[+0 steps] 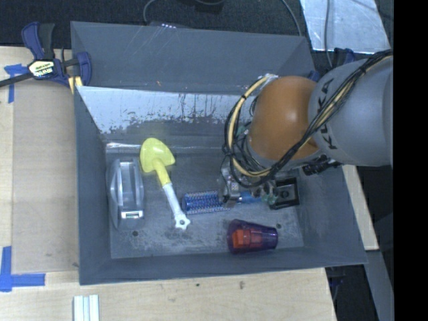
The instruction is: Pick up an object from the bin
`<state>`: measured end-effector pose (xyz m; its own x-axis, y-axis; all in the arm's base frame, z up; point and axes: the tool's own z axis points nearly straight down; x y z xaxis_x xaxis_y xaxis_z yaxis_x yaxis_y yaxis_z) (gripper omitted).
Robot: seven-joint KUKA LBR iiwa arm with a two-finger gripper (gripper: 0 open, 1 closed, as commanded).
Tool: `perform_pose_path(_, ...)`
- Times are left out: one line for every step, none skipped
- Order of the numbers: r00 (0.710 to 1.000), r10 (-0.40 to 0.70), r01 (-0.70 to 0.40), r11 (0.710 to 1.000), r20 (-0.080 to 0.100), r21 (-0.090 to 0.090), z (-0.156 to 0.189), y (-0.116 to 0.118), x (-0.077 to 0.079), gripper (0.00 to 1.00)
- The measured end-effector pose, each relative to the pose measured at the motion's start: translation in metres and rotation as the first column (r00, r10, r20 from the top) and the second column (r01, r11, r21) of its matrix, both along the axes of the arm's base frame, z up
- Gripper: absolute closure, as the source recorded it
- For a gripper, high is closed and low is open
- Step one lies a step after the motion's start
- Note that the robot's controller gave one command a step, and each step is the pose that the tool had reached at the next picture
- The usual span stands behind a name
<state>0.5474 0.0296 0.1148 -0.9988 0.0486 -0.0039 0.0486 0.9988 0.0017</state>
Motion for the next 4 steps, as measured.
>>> perform_pose_path(1.0, 0.0, 0.0, 1.0, 0.0, 0.0, 0.0, 0.0, 0.0, 1.0)
perform_pose_path(1.0, 0.001, -0.001, 1.0, 0.0, 0.0, 0.0, 0.0, 0.0, 1.0)
perform_pose_path(1.0, 0.013, -0.013, 1.0, 0.012, -0.001, -0.014, 0.028, -0.024, 1.0)
perform_pose_path(0.999, 0.046, -0.046, 0.999, 0.008, 0.003, -0.012, 0.041, -0.037, 1.0)
